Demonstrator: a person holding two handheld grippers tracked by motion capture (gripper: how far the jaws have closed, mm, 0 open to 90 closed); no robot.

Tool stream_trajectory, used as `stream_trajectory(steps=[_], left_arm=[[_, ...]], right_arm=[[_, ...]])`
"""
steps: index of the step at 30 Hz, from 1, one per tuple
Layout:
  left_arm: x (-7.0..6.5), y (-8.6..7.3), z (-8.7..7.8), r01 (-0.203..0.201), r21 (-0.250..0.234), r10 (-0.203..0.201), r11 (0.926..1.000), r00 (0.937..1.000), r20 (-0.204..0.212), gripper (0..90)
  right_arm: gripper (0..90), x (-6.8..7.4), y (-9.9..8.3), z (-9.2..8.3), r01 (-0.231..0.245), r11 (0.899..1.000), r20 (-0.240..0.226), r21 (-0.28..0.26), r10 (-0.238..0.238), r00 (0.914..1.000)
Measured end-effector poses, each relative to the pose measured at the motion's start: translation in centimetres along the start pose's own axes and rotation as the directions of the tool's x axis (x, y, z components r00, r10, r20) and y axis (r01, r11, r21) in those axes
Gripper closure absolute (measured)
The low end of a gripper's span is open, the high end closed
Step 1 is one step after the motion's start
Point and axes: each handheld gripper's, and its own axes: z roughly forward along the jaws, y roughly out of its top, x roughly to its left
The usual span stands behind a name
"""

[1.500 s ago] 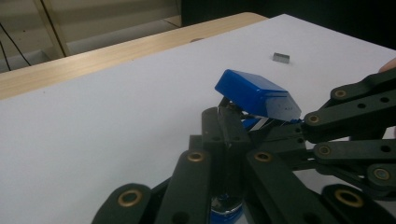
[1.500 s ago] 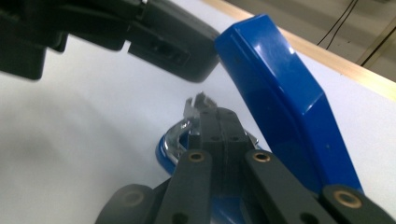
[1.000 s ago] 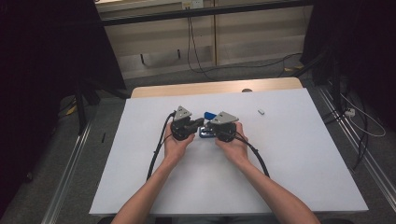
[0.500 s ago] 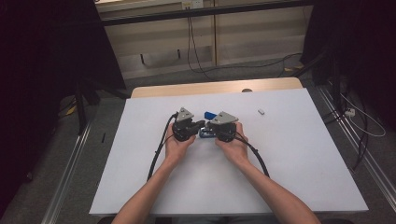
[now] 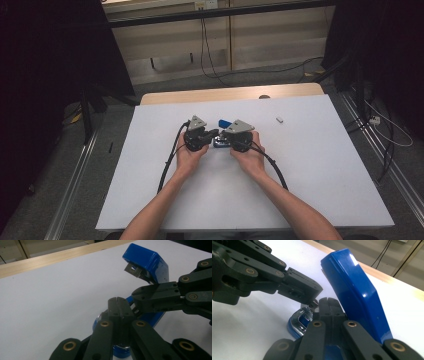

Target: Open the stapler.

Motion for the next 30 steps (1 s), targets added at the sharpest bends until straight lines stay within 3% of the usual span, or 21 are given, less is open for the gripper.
stream_trajectory(steps=[10, 13, 29, 30], left_arm=[[0.1, -0.2, 0.2, -0.003, 0.013, 0.003, 0.9999, 1.0000, -0.001, 90.0], [-0.2, -0.2, 0.2, -0.021, 0.009, 0.021, 0.9997, 0.9996, -0.018, 90.0], [0.1, -0.4, 0.3, -0.015, 0.012, 0.015, 0.9998, 0.9999, -0.003, 90.0], [0.0, -0.3, 0.3, -0.031, 0.013, 0.031, 0.9994, 0.9995, -0.012, 90.0]], right_arm=[[90.0, 0.1, 0.4, 0.2, -0.015, 1.000, 0.011, -0.012, 0.015, 0.9998], [90.0, 0.2, 0.8, 0.5, -0.010, 1.000, 0.024, -0.012, 0.011, 0.9997], [90.0, -0.4, 1.1, 0.1, -0.059, 0.998, 0.030, -0.031, 0.060, 0.9977], [90.0, -0.6, 1.1, 0.0, -0.061, 0.997, 0.044, -0.042, 0.063, 0.9970]])
